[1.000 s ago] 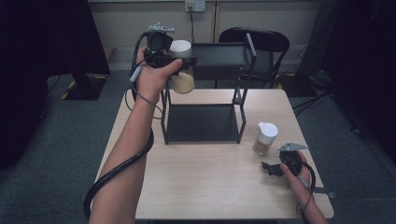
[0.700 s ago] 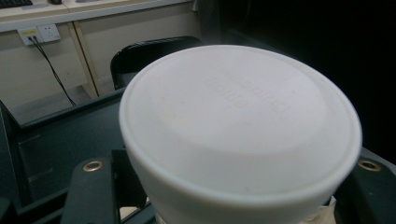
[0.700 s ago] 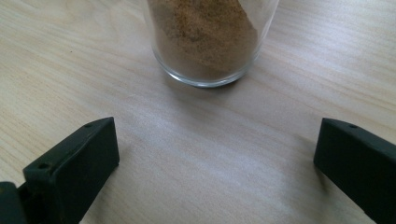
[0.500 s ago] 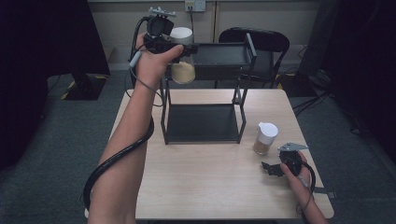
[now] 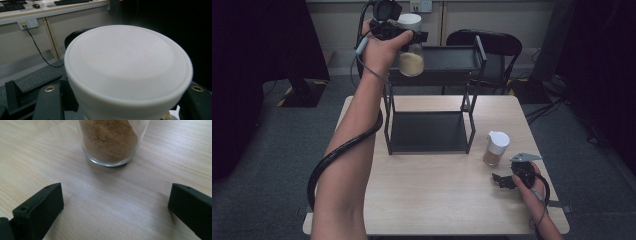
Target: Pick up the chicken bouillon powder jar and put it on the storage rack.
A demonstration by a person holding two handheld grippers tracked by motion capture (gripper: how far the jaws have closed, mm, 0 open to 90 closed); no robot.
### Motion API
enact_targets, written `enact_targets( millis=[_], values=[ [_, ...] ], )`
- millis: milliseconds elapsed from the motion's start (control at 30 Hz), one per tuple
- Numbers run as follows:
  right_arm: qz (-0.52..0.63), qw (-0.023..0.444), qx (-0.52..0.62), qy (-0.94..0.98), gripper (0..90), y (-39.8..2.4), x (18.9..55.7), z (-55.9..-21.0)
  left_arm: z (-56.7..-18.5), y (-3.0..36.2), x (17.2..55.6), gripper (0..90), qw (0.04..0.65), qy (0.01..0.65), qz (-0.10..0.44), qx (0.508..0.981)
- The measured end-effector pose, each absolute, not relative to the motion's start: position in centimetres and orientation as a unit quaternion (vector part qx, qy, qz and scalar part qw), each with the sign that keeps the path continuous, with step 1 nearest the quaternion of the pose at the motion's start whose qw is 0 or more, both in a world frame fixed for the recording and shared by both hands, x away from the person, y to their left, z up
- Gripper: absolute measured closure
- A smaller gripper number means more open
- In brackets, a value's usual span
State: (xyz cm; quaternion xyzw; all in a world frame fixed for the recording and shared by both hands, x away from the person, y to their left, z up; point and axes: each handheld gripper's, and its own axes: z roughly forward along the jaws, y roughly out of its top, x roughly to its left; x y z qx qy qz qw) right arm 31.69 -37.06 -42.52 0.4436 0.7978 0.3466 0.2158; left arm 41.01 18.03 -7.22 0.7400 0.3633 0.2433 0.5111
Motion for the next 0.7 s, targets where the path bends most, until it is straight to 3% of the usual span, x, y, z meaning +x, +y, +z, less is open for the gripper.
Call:
enact_targets(
  millis=[700],
  values=[
    [0.347,0.216,0.444,0.797,0.0,-37.1,31.7,-42.6,-7.6,16.9,45.6,33.9,0.516,0.377,0.245,0.729]
  ],
)
